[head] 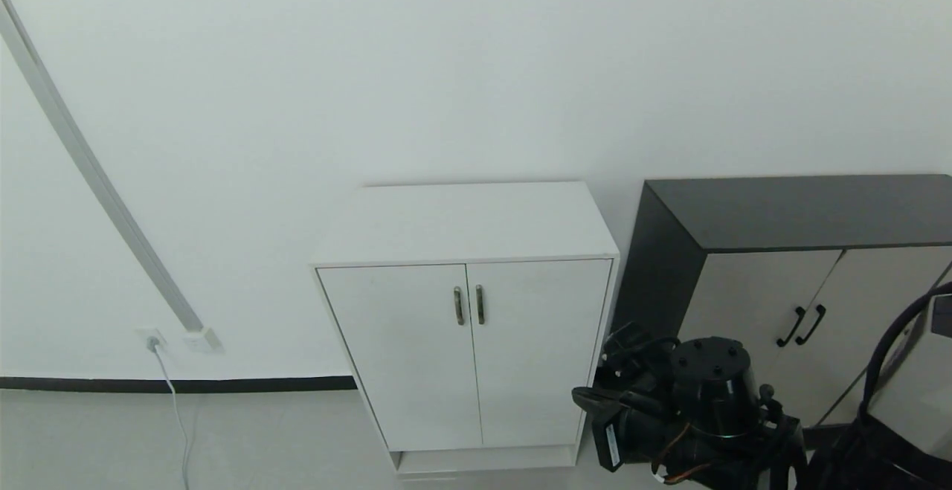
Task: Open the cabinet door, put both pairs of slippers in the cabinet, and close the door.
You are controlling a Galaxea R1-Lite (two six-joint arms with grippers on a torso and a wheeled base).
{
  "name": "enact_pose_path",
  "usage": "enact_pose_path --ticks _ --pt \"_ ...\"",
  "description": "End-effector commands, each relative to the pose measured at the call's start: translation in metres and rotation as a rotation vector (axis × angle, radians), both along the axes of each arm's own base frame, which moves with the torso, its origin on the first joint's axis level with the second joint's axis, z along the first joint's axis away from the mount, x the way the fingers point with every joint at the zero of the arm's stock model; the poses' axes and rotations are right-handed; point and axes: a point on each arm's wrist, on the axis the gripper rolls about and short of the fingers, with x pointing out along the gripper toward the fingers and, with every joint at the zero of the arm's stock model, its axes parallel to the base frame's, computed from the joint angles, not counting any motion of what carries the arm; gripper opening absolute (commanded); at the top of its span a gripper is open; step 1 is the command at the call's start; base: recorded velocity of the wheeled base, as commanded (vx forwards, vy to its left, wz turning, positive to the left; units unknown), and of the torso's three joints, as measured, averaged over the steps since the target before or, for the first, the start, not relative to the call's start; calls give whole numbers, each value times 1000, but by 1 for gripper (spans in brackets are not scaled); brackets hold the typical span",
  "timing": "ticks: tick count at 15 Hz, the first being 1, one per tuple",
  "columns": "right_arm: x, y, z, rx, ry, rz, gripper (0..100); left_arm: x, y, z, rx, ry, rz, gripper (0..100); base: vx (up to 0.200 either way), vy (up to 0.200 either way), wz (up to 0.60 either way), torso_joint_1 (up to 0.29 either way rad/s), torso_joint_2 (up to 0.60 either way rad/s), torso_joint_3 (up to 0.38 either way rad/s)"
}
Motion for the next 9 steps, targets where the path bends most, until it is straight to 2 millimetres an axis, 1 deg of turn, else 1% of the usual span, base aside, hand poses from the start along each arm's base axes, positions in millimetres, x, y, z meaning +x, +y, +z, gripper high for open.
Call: enact_pose_path --ticks 1,9 --pt "-1 2 -9 -20 21 5 0 0 0 0 0 1 -1 0 200 0 0 2 2 2" --pt "-1 6 -15 -33 34 15 0 0 0 0 0 1 -1 0 200 0 0 8 2 4"
